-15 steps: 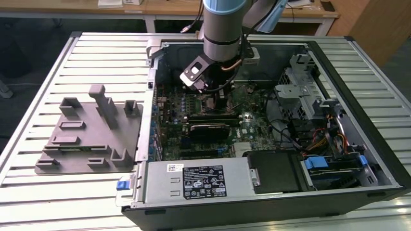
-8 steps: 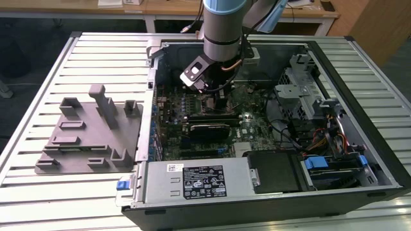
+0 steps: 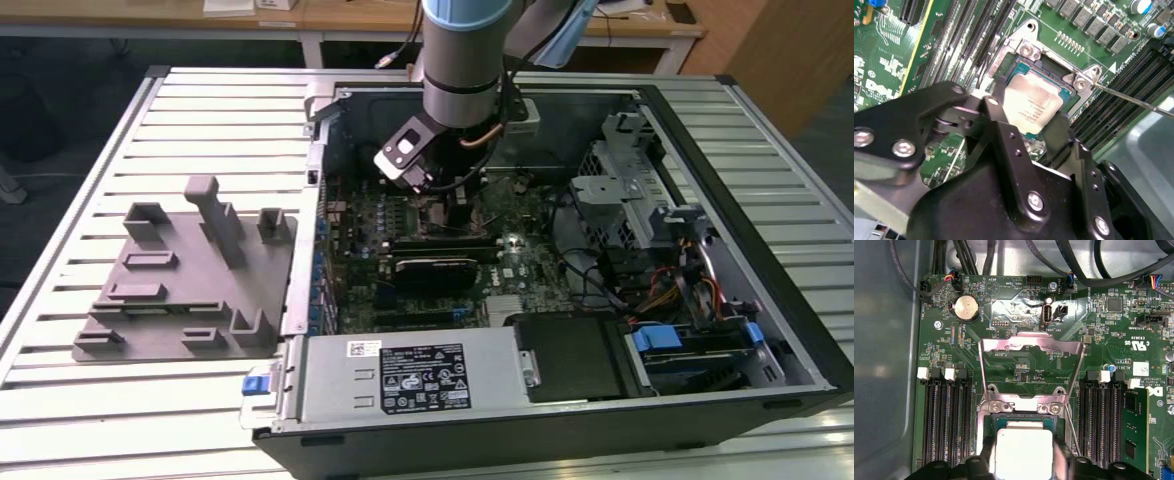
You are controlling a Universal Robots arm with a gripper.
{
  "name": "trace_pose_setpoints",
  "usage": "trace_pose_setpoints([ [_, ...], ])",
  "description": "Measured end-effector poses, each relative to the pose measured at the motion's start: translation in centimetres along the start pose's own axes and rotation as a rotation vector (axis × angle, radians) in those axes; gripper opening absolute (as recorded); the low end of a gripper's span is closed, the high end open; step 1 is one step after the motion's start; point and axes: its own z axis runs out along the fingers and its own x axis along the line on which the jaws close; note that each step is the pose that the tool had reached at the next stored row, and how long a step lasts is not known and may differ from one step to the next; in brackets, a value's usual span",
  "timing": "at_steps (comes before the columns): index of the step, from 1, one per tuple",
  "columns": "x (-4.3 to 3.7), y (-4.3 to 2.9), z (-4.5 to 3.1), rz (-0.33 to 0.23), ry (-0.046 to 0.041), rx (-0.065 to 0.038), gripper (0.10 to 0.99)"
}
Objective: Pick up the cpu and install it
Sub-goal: 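Place the cpu into insertion slot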
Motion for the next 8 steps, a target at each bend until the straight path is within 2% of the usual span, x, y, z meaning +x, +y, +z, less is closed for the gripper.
trace_pose_setpoints([
  [1,0.0,0.0,-0.01,0.0,-0.0003,0.0,0.549],
  [2,-0.01,0.0,-0.01,0.0,-0.0002,0.0,0.612],
  [8,0.0,0.01,-0.28,0.0,-0.0003,0.0,0.612],
])
